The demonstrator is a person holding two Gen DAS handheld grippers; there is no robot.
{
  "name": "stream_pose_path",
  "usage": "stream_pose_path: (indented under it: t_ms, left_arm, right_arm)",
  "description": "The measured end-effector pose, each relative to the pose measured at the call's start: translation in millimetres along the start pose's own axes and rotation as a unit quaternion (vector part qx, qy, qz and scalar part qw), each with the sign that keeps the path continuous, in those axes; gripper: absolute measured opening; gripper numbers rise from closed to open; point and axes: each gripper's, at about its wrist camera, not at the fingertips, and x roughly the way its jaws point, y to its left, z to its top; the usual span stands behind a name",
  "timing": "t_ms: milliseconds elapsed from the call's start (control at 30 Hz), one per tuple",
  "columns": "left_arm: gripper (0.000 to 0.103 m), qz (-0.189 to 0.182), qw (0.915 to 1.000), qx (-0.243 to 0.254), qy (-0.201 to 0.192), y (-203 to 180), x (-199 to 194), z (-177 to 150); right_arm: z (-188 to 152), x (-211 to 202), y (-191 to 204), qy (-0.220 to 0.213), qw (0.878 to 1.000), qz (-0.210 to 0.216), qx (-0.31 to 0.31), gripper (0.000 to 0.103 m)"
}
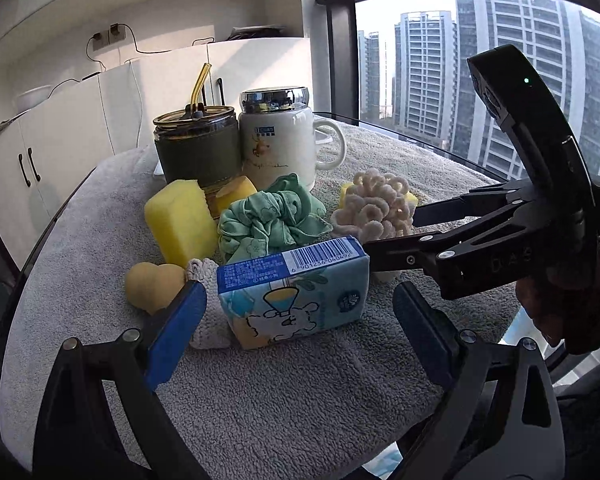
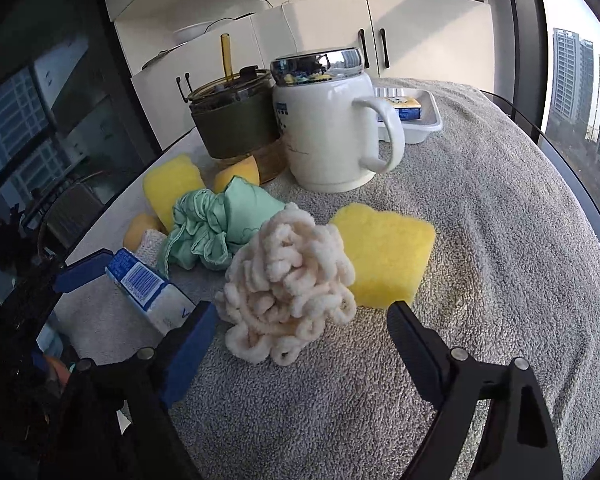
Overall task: Organize soft objects
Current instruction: 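Grasp the blue tissue pack with the left while the right grasps the cream rope toy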
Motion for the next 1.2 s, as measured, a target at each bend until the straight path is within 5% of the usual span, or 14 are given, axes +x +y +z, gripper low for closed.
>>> stream_pose_path:
  t_ms: [467,533,567,833,1200]
  left_arm:
    - [0.094,0.017,0.9998,0.01,-0.002,-10,13,-5]
    - [0.086,0.023,0.9996,0.015,-0.004,-11,13,-5]
    - [0.078,0.029,0.9994,0.018,-0.004,-11,14,-6]
    - [0.071,0.018,0.9998,-0.006,-0.008,-1,10,-6]
    - [0.07,0.012,0.9996,-0.009,-0.026,-1,-4,0]
  right_arm:
    - [4,13,8,0.011,1.0,0.016,-0.015,0.082]
    - [3,13,10,0.01,1.0,0.015,-0.02,0.08]
    - [3,14,11,0.012,1.0,0.012,-0.022,0.076]
    - [4,13,11,0.015,1.0,0.014,-0.017,0.028]
    - [8,-6,16,-0.007,1.0,0.014,-0.021,0.024]
